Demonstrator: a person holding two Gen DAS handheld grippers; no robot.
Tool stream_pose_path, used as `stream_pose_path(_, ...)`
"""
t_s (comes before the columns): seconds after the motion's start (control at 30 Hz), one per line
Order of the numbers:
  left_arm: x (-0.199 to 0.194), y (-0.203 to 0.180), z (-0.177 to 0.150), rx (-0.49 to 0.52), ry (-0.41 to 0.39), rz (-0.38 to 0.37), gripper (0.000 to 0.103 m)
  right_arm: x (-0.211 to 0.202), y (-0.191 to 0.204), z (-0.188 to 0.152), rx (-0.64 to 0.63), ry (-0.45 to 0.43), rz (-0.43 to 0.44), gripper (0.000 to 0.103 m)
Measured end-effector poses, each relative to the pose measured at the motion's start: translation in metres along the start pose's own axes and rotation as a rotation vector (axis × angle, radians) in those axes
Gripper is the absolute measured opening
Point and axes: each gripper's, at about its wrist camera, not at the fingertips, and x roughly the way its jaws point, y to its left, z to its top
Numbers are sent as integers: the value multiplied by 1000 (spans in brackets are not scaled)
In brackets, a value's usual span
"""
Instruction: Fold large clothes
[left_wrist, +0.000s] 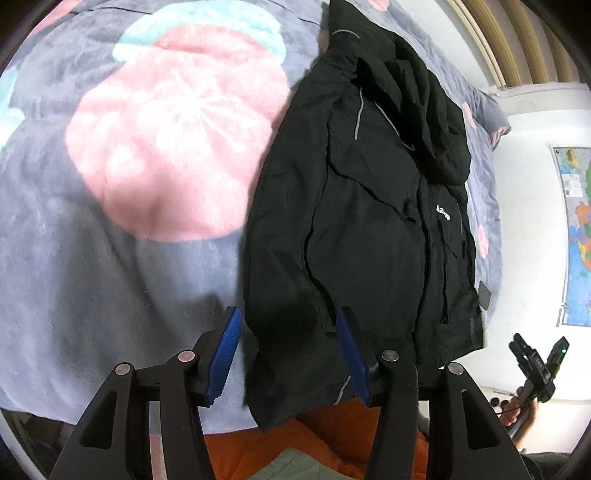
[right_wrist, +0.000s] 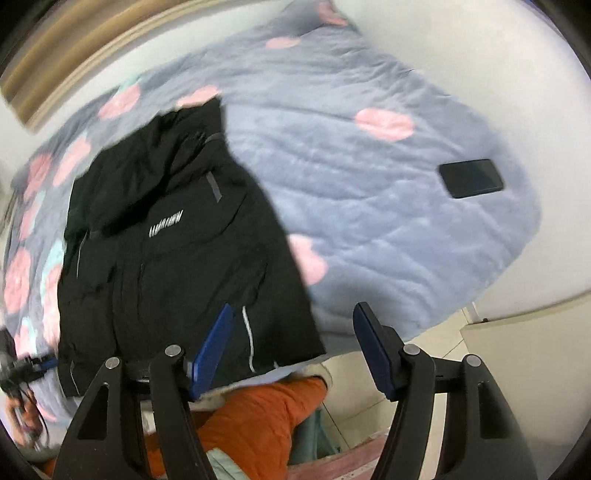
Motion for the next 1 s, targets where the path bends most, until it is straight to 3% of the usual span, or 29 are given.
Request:
stream_pose_path(0.1,5,-7,1,20,12,-14,55,9,-10,10,66,-2,61,85)
stream_pose_path(0.2,16,-17,2,53,36,4,57,62,3,11,39,95,166,85)
stream_pose_path(0.37,25,-8,1,30,77,5,59,141,18,-3,-42,227,141,85)
stream_pose_path(0.5,23,5,-7,-22,88,-49,61,170,6,-6,2,303,171,85)
stream_pose_path(0.57,28,13,-10,-66,98,-81,70,180,1,-6,34,348,204,85)
stream_pose_path(0.67,44,18,-12,-122,105,-159,69,176,7,-4,24,353,237,86)
stream_pose_path(0.73,51,11,-14,-95,93,-161,65,165,19,-4,-22,321,247,62)
stream_pose_path(0.77,52,3,-14,-66,80,-130,41,159,25,-4,-52,312,237,35)
stream_pose_path(0.8,52,-5,-13,-35,79,-118,26,154,29,-3,-66,300,244,27)
stream_pose_path(0.83,49,-13,-13,-8,68,-130,16,147,32,-1,-73,278,249,25)
stream_pose_path(1.0,2,-53,-15,128,-41,-200,14,97,54,3,-199,157,162,21)
